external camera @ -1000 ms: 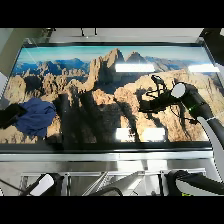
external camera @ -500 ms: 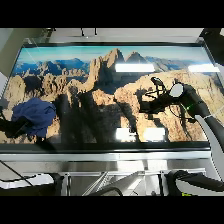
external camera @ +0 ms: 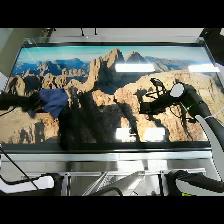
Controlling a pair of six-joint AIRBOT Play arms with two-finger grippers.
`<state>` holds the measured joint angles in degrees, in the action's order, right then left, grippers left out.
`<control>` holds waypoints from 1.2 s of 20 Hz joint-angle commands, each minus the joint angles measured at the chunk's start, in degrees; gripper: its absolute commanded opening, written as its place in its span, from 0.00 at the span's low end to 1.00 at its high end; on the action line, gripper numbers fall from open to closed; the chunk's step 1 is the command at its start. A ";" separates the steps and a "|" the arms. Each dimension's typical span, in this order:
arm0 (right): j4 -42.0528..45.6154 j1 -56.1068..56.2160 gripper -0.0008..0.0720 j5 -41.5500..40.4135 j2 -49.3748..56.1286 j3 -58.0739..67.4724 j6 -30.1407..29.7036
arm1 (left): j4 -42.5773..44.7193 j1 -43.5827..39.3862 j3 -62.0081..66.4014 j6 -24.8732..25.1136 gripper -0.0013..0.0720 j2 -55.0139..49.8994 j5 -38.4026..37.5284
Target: Fold the shirts.
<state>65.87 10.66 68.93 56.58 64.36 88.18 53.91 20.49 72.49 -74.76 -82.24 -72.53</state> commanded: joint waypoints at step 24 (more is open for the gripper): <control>-12.70 -0.46 0.82 1.03 -11.87 -21.99 -7.78 | -5.95 -33.31 -11.61 -0.79 0.96 4.42 1.92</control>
<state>60.01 10.15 72.23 44.66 46.92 84.01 46.76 -17.21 63.20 -75.44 -77.65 -69.89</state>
